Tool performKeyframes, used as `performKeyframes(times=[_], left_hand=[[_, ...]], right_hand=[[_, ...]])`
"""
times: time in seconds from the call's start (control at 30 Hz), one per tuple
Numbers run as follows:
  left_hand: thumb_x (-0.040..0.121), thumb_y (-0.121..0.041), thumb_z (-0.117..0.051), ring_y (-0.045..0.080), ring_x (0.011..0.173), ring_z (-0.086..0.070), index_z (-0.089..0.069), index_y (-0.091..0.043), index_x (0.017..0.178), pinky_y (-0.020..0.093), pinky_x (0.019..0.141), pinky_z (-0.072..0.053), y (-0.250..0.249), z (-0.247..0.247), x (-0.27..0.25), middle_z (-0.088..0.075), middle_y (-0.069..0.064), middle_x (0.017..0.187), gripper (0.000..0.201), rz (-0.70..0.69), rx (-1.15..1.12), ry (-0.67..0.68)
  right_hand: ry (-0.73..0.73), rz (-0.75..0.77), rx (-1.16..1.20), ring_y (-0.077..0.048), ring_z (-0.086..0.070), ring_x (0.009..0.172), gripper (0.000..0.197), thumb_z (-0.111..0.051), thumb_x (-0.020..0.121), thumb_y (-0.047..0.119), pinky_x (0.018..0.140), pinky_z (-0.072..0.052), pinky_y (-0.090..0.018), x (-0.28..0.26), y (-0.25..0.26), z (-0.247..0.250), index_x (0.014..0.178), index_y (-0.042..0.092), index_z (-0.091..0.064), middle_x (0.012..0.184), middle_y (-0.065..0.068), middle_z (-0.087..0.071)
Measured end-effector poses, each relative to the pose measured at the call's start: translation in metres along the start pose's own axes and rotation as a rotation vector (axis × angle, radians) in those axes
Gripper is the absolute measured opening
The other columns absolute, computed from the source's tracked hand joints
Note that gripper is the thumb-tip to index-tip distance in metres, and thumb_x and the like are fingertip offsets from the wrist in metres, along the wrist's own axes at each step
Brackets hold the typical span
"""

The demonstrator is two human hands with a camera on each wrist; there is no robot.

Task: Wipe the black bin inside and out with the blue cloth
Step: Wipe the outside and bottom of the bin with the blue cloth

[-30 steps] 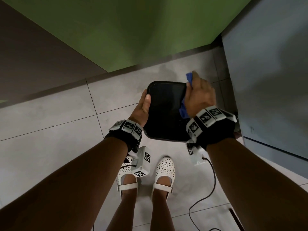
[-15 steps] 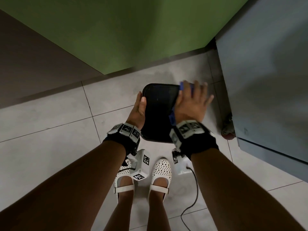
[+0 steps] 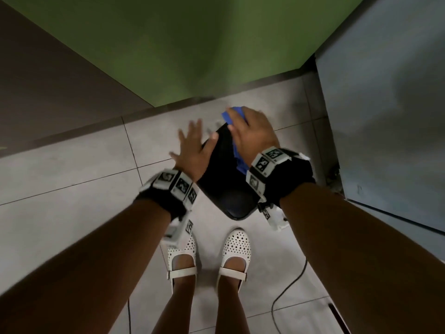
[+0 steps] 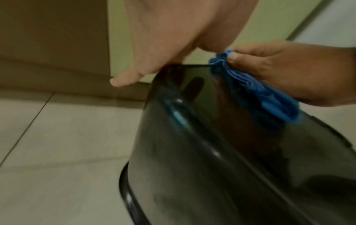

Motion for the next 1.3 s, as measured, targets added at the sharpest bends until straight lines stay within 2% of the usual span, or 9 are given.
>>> performKeyframes(times=[0.07,0.2,0.27,0.47,0.63,0.93,1.17,1.23,1.3], left_hand=[[0.095,-0.053,-0.025,0.022,0.148,0.001,-0.014,-0.031,0.147,0.061,0.113,0.002,-0.009,0.002,0.013,-0.014,-0.006,0.158,0.057,-0.083,0.207,0.088],[0.099,-0.039,-0.027,0.025,0.133,-0.041,-0.036,-0.021,0.140,0.030,0.110,-0.028,-0.005,-0.004,0.022,-0.047,0.009,0.142,0.045,-0.216,-0.021,0.159],[0.097,-0.040,-0.030,0.024,0.127,-0.048,-0.043,-0.020,0.136,0.029,0.107,-0.033,0.000,-0.005,0.024,-0.053,0.009,0.136,0.045,-0.222,-0.067,0.130],[0.086,-0.054,-0.031,0.020,0.128,-0.047,-0.046,-0.023,0.134,0.036,0.114,-0.032,0.003,-0.008,0.028,-0.054,0.004,0.137,0.059,-0.215,-0.124,0.145],[0.094,-0.046,-0.032,0.023,0.132,-0.043,-0.041,-0.025,0.137,0.037,0.115,-0.029,0.005,-0.014,0.030,-0.050,0.005,0.141,0.049,-0.227,-0.069,0.167],[0.093,-0.043,-0.036,0.019,0.125,-0.050,-0.047,-0.026,0.133,0.031,0.110,-0.035,0.003,-0.013,0.026,-0.056,0.003,0.134,0.045,-0.265,-0.200,0.160],[0.098,-0.035,-0.037,0.019,0.130,-0.045,-0.045,-0.023,0.135,0.024,0.111,-0.029,0.004,-0.016,0.028,-0.052,0.005,0.138,0.040,-0.239,-0.171,0.115],[0.097,-0.037,-0.037,0.019,0.130,-0.045,-0.044,-0.026,0.135,0.024,0.110,-0.030,0.005,-0.018,0.029,-0.052,0.004,0.139,0.041,-0.233,-0.162,0.110],[0.095,-0.041,-0.036,0.019,0.129,-0.045,-0.043,-0.027,0.136,0.027,0.111,-0.031,0.005,-0.019,0.030,-0.051,0.003,0.139,0.043,-0.243,-0.154,0.123]], right_hand=[[-0.008,0.022,-0.045,-0.027,-0.067,0.080,0.043,-0.040,0.088,0.026,0.081,-0.055,-0.035,-0.002,0.010,-0.009,0.120,0.005,-0.060,0.094,-0.012,-0.070],[-0.082,-0.006,-0.037,-0.025,-0.067,0.076,0.033,-0.046,0.086,0.024,0.072,-0.056,-0.031,-0.003,0.017,-0.011,0.105,0.007,-0.067,0.089,-0.010,-0.070],[-0.072,-0.069,-0.046,-0.024,-0.067,0.077,0.032,-0.043,0.089,0.023,0.070,-0.055,-0.031,-0.005,0.017,-0.014,0.105,0.008,-0.066,0.090,-0.008,-0.070],[-0.179,-0.458,0.045,-0.032,-0.065,0.078,0.038,-0.036,0.089,0.025,0.073,-0.053,-0.033,-0.056,-0.002,-0.003,0.106,0.004,-0.063,0.090,-0.015,-0.069],[-0.207,-0.671,-0.022,-0.033,-0.065,0.073,0.030,-0.043,0.086,0.022,0.073,-0.054,-0.036,-0.065,-0.001,-0.007,0.096,0.004,-0.064,0.083,-0.014,-0.068],[-0.168,-0.355,-0.013,-0.027,-0.066,0.085,0.033,-0.040,0.090,0.024,0.079,-0.054,-0.035,-0.021,0.020,-0.015,0.109,0.010,-0.063,0.094,-0.008,-0.069],[-0.318,-0.829,-0.008,-0.037,-0.065,0.087,0.034,-0.043,0.089,0.022,0.080,-0.053,-0.042,-0.092,-0.008,-0.014,0.106,0.000,-0.063,0.096,-0.020,-0.068],[-0.319,-0.835,-0.004,-0.038,-0.064,0.095,0.030,-0.048,0.086,0.018,0.086,-0.052,-0.045,-0.077,-0.005,-0.016,0.106,0.000,-0.062,0.100,-0.021,-0.067],[-0.284,-0.690,-0.024,-0.034,-0.065,0.097,0.029,-0.049,0.085,0.016,0.088,-0.051,-0.041,-0.054,0.006,-0.017,0.106,0.002,-0.064,0.102,-0.018,-0.068]])
Point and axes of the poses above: each hand's wrist, its own x-axis towards the middle knuckle, its own z-axis out of the back of the hand, y = z × x, the point moved 2 cm from there along x, towards the middle knuckle
